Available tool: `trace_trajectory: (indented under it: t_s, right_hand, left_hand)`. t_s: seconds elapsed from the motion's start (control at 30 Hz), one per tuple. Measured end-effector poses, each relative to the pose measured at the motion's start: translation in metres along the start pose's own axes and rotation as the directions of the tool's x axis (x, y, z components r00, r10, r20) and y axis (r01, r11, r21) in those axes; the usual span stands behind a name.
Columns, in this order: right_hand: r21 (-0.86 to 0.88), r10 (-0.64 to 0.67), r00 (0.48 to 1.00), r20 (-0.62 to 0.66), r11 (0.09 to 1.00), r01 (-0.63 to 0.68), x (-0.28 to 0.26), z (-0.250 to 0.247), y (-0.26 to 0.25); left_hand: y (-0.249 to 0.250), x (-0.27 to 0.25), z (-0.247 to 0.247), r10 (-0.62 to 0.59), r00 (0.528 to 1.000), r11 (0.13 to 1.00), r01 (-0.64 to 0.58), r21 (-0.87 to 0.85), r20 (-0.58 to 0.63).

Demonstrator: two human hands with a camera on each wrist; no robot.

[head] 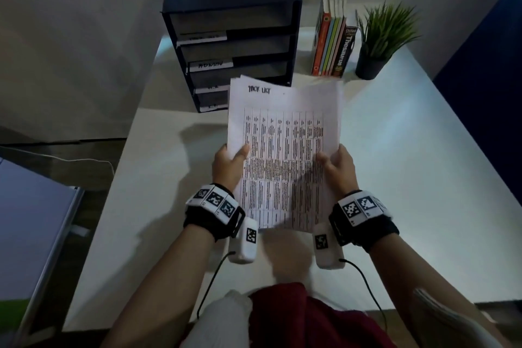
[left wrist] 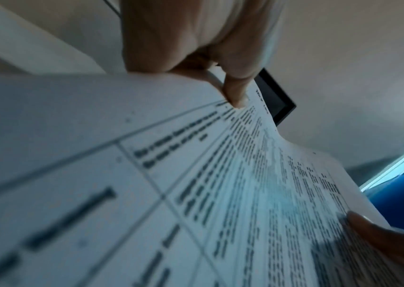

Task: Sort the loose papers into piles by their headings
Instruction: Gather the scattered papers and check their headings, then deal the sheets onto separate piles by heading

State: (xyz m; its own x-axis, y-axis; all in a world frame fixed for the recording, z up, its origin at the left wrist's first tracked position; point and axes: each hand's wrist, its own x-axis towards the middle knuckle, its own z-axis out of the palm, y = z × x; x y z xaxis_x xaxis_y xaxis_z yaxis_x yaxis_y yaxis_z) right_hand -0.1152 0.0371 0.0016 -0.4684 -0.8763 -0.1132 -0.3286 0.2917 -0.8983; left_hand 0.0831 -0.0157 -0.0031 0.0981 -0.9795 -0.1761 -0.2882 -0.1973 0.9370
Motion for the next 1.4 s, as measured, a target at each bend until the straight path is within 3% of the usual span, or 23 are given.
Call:
trace_trajectory:
  t_s: [0.1,0.23,0.47,0.67,0.83,0.93,1.07,1.2,1.4]
  right_hand:
    - [-0.181,0.121,0.992,0.045,0.977,-0.111,-0.003,0.003,0.012]
    - [-0.360,0.208,0.977,0.057,0.916,-0.174,-0.009,0.004,0.025]
    - [-0.533,0.269,0.950,0.157,0.833,-0.148,-0.024,0.006,0.029]
    - [-0.697,0.286,0.933,0.217,0.715,-0.057,-0.048,0.001,0.034]
    - [-0.761,0.144,0.943,0.300,0.633,0.145,-0.043,0.004,0.011]
    - [-0.699,0.084,0.887,0.455,0.651,0.297,-0.028,0.009,-0.007]
    - [-0.648,0.082,0.784,0.615,0.619,0.444,-0.010,0.022,-0.020]
    - [-0.658,0.105,0.754,0.648,0.577,0.484,-0.006,0.037,-0.019]
    - [-0.724,0.101,0.807,0.582,0.518,0.457,-0.003,0.050,-0.006]
  left_hand:
    - [-0.018,-0.010,0.005,-0.143,0.990,0.987,0.142,0.080,0.016]
    - [-0.035,-0.027,0.006,-0.383,0.920,0.904,0.357,0.234,0.077]
    - [-0.037,-0.047,0.001,-0.466,0.880,0.806,0.380,0.453,0.090]
    - [-0.043,-0.053,-0.011,-0.488,0.863,0.683,0.282,0.674,0.134]
    - [-0.034,-0.046,-0.021,-0.428,0.899,0.596,0.203,0.777,0.093]
    - [-0.025,-0.031,-0.024,-0.341,0.936,0.652,0.164,0.740,0.093]
    - [-0.013,-0.007,-0.019,-0.146,0.978,0.713,0.002,0.701,0.146]
    - [-0.005,0.015,-0.012,-0.105,0.962,0.623,-0.132,0.771,0.250]
    - [-0.011,0.035,-0.008,-0.128,0.910,0.496,-0.285,0.820,0.394]
